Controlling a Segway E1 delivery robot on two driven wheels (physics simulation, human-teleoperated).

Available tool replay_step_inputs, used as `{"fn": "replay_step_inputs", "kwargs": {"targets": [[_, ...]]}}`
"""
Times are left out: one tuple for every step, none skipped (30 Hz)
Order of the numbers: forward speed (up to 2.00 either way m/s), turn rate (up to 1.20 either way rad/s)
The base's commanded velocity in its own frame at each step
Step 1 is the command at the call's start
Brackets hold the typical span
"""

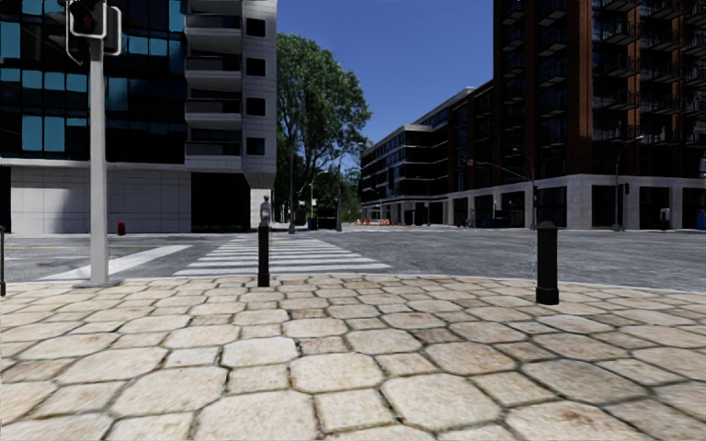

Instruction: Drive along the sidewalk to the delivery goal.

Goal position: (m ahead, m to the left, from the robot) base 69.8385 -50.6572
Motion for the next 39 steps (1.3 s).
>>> {"fn": "replay_step_inputs", "kwargs": {"targets": [[2.0, 0.0], [2.0, 0.0], [2.0, 0.0], [2.0, 0.0], [2.0, 0.0], [2.0, 0.0], [2.0, 0.0], [2.0, 0.0], [2.0, 0.0], [2.0, 0.0], [2.0, 0.0], [2.0, 0.0], [2.0, 0.0], [2.0, 0.0], [2.0, 0.0], [2.0, 0.0], [2.0, 0.0], [2.0, 0.0], [2.0, 0.0], [2.0, 0.0], [2.0, 0.1], [2.0, 0.14], [2.0, 0.14], [2.0, 0.18], [2.0, 0.22], [2.0, 0.25], [2.0, 0.25], [2.0, 0.26], [2.0, 0.29], [2.0, 0.29], [2.0, 0.34], [2.0, 0.35], [2.0, 0.35], [2.0, 0.35], [2.0, 0.35], [2.0, 0.36], [2.0, 0.36], [2.0, 0.36], [2.0, 0.36]]}}
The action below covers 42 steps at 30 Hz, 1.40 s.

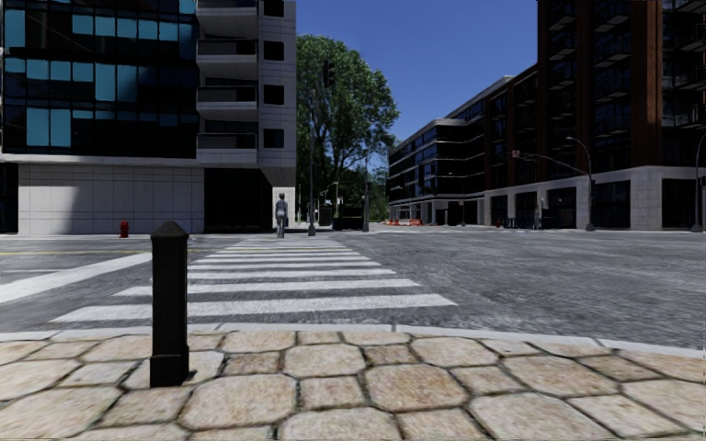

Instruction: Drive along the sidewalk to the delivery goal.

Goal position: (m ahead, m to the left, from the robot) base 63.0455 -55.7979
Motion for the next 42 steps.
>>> {"fn": "replay_step_inputs", "kwargs": {"targets": [[2.0, 0.36], [2.0, 0.36], [2.0, 0.36], [2.0, 0.36], [2.0, 0.36], [2.0, 0.36], [2.0, 0.36], [2.0, 0.36], [2.0, 0.36], [2.0, 0.36], [2.0, 0.36], [2.0, 0.36], [2.0, 0.36], [2.0, 0.36], [2.0, 0.36], [2.0, 0.36], [2.0, 0.36], [2.0, 0.36], [2.0, 0.36], [2.0, 0.36], [2.0, 0.36], [2.0, 0.36], [2.0, 0.36], [2.0, 0.36], [2.0, 0.26], [2.0, 0.26], [2.0, 0.07], [1.97, 0.0], [1.74, 0.0], [1.74, 0.0], [1.51, 0.0], [1.41, 0.0], [1.37, 0.0], [1.37, 0.0], [1.36, 0.0], [1.4, 0.0], [1.45, 0.0], [1.45, 0.0], [1.47, 0.0], [1.47, 0.0], [1.47, 0.0], [1.47, 0.0]]}}
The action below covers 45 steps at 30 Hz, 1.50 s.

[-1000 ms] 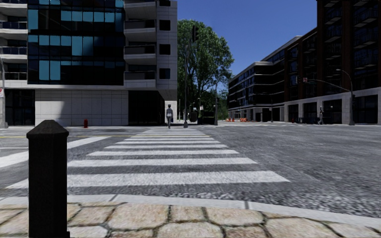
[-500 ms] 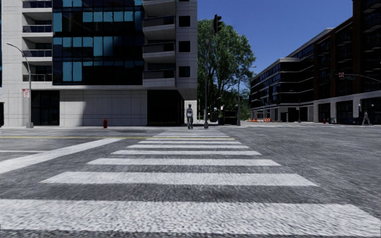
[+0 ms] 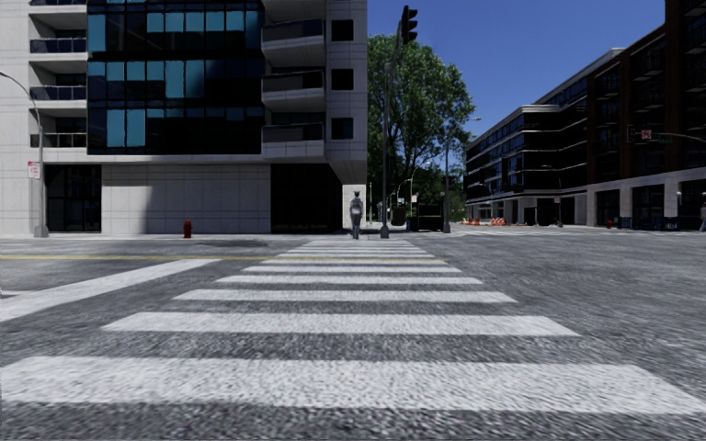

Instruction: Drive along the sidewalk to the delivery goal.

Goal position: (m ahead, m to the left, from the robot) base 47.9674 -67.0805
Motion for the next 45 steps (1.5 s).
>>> {"fn": "replay_step_inputs", "kwargs": {"targets": [[1.47, 0.0], [1.47, 0.0], [1.47, 0.0], [1.47, 0.0], [1.47, 0.0], [1.47, 0.0], [1.47, 0.0], [1.47, 0.0], [1.47, 0.0], [1.47, 0.0], [1.47, 0.0], [1.47, 0.0], [1.47, 0.0], [1.48, 0.0], [1.48, 0.0], [1.48, 0.0], [1.5, 0.0], [1.52, 0.0], [1.52, 0.0], [1.52, 0.0], [1.52, 0.0], [1.52, 0.0], [1.52, 0.0], [1.55, 0.0], [1.6, 0.0], [1.6, 0.0], [1.64, 0.0], [1.65, 0.0], [1.65, 0.0], [1.65, 0.0], [1.65, 0.0], [1.65, 0.0], [1.65, 0.0], [1.65, 0.0], [1.65, 0.0], [1.66, 0.0], [1.66, 0.0], [1.67, 0.0], [1.69, 0.0], [1.7, 0.0], [1.7, 0.0], [1.72, 0.0], [1.72, 0.0], [1.72, 0.0], [1.73, 0.0]]}}
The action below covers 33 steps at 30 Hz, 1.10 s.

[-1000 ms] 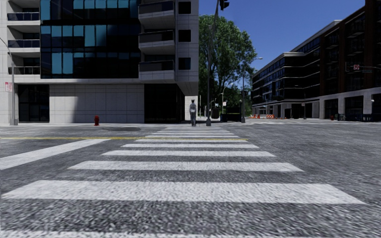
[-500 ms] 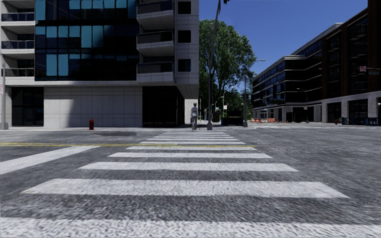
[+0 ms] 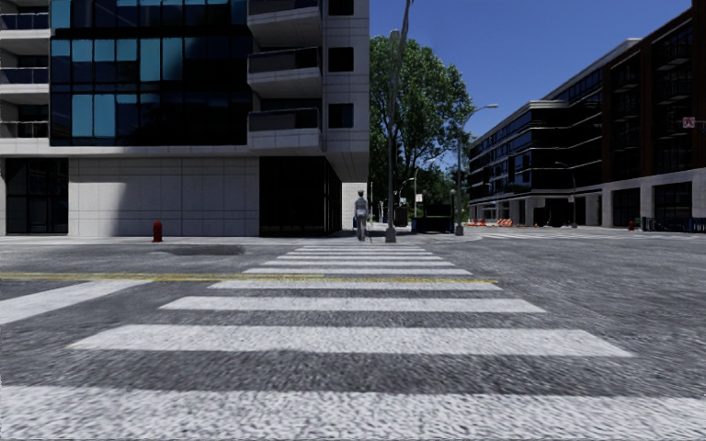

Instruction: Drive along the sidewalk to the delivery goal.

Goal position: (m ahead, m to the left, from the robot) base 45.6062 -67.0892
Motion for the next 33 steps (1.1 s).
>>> {"fn": "replay_step_inputs", "kwargs": {"targets": [[1.73, 0.0], [1.73, 0.0], [1.74, 0.0], [1.75, 0.0], [1.75, 0.0], [1.78, 0.0], [1.78, 0.0], [1.82, 0.0], [1.88, 0.0], [1.88, 0.0], [2.0, 0.0], [2.0, 0.0], [2.0, 0.0], [2.0, 0.0], [2.0, 0.0], [2.0, 0.0], [2.0, 0.0], [2.0, 0.0], [2.0, 0.0], [2.0, 0.0], [2.0, 0.0], [2.0, 0.0], [2.0, 0.0], [2.0, 0.0], [2.0, 0.0], [2.0, 0.0], [2.0, 0.0], [2.0, 0.0], [2.0, 0.0], [2.0, 0.0], [2.0, 0.0], [2.0, 0.0], [2.0, 0.0]]}}
